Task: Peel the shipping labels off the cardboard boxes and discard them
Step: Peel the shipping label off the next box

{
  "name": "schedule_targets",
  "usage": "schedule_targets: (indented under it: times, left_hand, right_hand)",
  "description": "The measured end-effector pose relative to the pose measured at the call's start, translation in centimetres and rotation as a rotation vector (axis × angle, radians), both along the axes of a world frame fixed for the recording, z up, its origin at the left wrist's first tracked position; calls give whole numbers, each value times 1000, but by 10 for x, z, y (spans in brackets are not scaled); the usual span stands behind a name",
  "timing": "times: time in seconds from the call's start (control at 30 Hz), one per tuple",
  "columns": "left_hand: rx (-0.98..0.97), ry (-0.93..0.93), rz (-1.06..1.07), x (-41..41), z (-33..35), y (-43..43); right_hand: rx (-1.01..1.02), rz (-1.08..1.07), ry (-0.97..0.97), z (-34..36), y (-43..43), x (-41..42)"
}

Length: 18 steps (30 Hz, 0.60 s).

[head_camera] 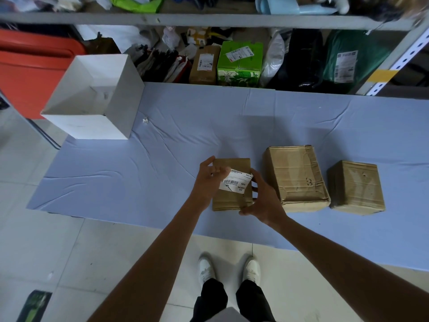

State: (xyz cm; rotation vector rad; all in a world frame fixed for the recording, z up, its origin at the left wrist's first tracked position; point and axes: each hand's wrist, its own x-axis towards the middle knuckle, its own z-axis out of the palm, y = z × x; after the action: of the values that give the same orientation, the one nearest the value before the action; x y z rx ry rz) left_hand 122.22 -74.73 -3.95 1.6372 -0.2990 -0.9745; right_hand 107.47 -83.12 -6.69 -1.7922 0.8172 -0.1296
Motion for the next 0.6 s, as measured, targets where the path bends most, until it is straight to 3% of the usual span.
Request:
schedule_targets:
  times: [0.43, 0.6]
  left_hand:
    - [-53, -1, -54, 4, 9, 3]
    - [-46, 8, 17, 3, 16, 3]
  right_hand:
    - [-17, 21, 14, -2, -5, -4]
    - [-15, 17, -3, -2, -4, -6]
